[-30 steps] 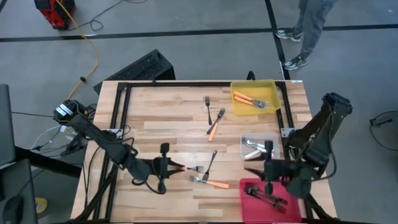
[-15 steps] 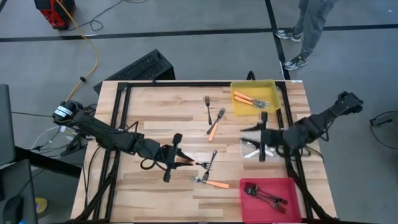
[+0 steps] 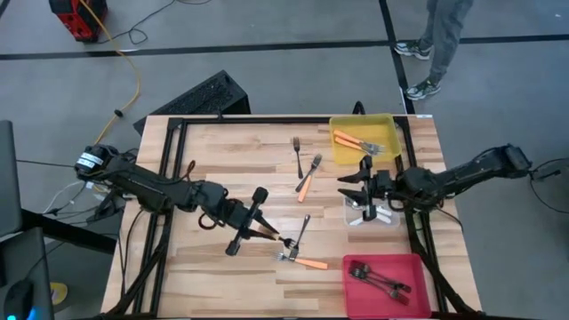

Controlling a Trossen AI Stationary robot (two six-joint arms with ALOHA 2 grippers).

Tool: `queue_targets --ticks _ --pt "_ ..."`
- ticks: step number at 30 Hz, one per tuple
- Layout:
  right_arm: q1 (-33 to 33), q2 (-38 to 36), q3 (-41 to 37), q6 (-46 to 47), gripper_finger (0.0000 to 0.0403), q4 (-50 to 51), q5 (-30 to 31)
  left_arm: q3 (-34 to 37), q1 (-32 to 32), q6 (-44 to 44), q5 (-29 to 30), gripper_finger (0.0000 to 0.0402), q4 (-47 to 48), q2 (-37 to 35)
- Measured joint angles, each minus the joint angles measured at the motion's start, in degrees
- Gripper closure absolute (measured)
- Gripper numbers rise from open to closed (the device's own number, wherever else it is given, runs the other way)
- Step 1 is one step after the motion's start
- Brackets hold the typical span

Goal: Sort silverware by color (type)
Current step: Put the orange fork into the yellow bin

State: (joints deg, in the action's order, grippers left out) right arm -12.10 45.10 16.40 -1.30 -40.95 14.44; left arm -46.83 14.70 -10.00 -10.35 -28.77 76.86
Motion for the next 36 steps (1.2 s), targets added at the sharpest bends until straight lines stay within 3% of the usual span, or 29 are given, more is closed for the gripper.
queue_targets --ticks 11,22,28,36 --pt "0.24 18.66 2.29 -0.65 0.0143 -16.86 0.55 0.24 -3.06 1.66 -8.96 0.0358 -3.59 2.83" --pt "-3.7 33.11 16.72 -12.58 0.0136 -15.61 -2.77 0.31 -6.87 5.17 -30.22 0.0361 -12.54 8.51" --pt "-5.05 37.82 23.68 -14.21 0.0136 -9.4 -2.8 0.28 -8.54 4.27 -31.78 0.036 -12.62 9.39" --pt "-9.41 40.42 30.66 -20.07 0.0136 -3.46 -2.77 1.06 -10.69 9.67 -36.15 0.036 -13.55 13.3"
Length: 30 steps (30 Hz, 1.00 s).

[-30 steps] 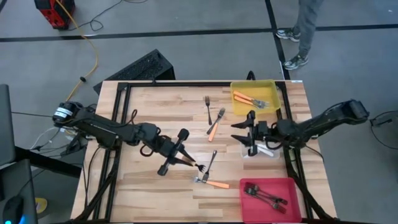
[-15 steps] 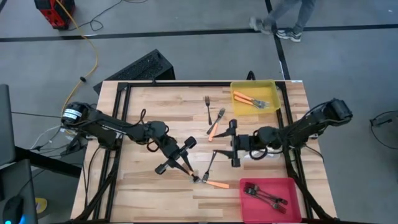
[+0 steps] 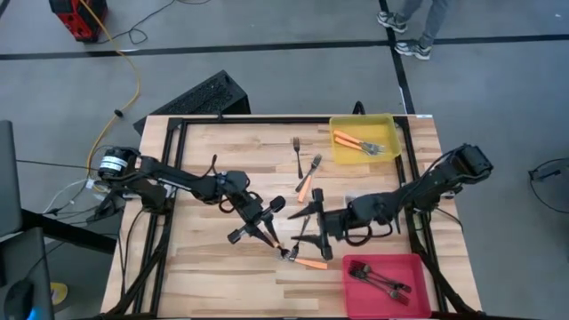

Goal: Sort silverware by color (type)
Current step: Put the orange fork into the yellow bin

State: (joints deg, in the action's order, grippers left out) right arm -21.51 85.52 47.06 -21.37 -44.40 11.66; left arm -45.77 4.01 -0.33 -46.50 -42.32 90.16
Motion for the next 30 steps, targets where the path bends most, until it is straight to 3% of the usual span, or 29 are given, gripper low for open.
queue_targets --ticks 8,14,30 --pt "-1.77 0.09 1.58 0.29 0.0136 4.24 -0.72 2.0 -1.08 3.31 -1.27 0.0359 -5.44 0.01" --pt "-1.6 0.09 2.3 1.82 0.0136 3.57 -4.33 2.06 -1.94 3.83 -0.94 0.0359 -5.13 -0.01" --pt "-1.6 0.09 2.3 1.68 0.0136 2.05 -7.15 2.06 -2.09 7.01 -0.95 0.0358 -4.6 -0.03"
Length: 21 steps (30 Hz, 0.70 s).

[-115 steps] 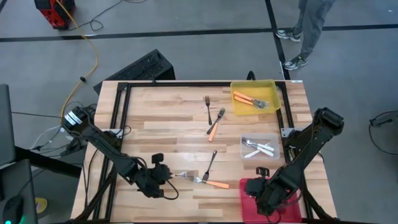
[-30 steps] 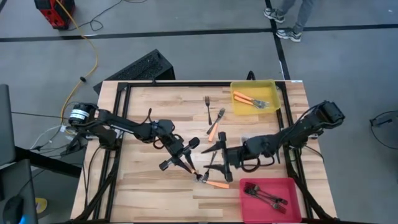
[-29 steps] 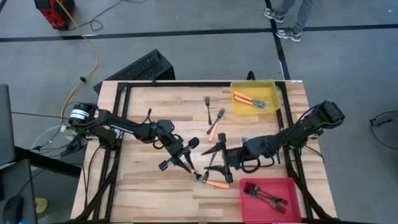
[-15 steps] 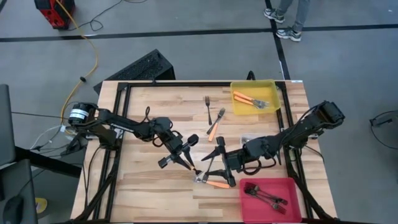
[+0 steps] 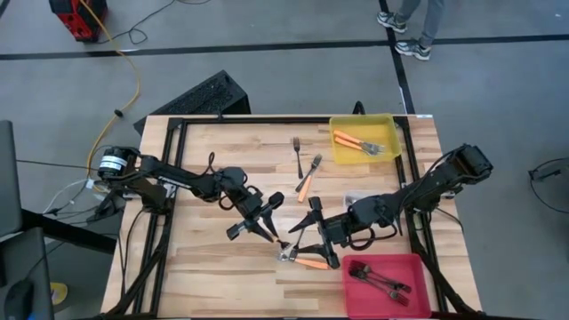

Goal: Sort silverware by color (type)
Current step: Put the orange fork into the yellow bin

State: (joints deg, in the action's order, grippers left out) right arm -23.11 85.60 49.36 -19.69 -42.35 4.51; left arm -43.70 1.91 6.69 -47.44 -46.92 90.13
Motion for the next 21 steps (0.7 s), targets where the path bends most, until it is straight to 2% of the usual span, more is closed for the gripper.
queue_targets --ticks 7,21 --pt "0.0 0.0 0.0 -0.13 0.0136 -0.21 -1.01 0.0 -1.17 4.6 2.83 0.0358 1.63 0.0" --pt "0.73 0.0 0.0 -0.3 0.0137 -0.51 -3.32 0.0 -3.19 13.16 3.14 0.0358 0.99 0.0"
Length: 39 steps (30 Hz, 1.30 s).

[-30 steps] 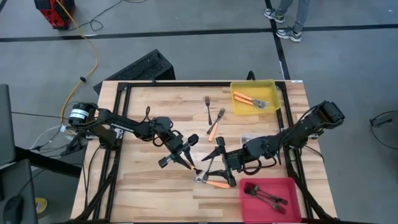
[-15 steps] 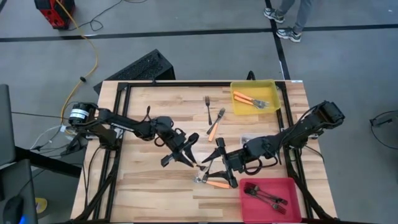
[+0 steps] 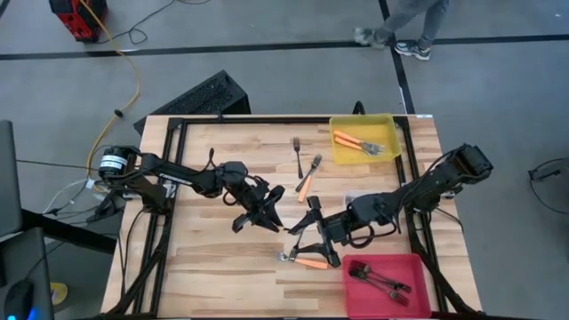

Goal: Sort silverware by color (type)
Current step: Put the orange fork into the yellow bin

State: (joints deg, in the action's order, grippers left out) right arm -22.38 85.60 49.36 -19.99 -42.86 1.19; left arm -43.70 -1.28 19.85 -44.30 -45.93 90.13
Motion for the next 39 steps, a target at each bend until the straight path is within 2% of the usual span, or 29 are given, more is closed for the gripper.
queue_targets --ticks 15,20,28,34,39 --pt "0.47 0.0 -0.02 0.02 0.0145 -0.01 -2.03 0.0 -0.2 2.74 -0.09 0.0358 0.11 0.0" --pt "0.95 0.0 -0.02 0.04 0.0203 0.46 -1.5 0.0 -0.22 3.23 -0.45 0.0358 0.3 0.0" --pt "2.12 -0.04 -0.02 -0.04 0.0371 1.56 -2.12 -0.02 -0.3 3.34 -0.64 0.0358 0.17 0.0" --pt "2.53 -0.07 -0.02 0.39 0.0381 2.3 -1.7 -0.04 -0.33 3.37 -0.39 0.0353 0.63 0.0" --pt "1.75 0.0 -0.04 0.66 0.0381 3.19 -1.03 -0.04 -0.3 3.2 0.03 0.0313 0.39 -0.02"
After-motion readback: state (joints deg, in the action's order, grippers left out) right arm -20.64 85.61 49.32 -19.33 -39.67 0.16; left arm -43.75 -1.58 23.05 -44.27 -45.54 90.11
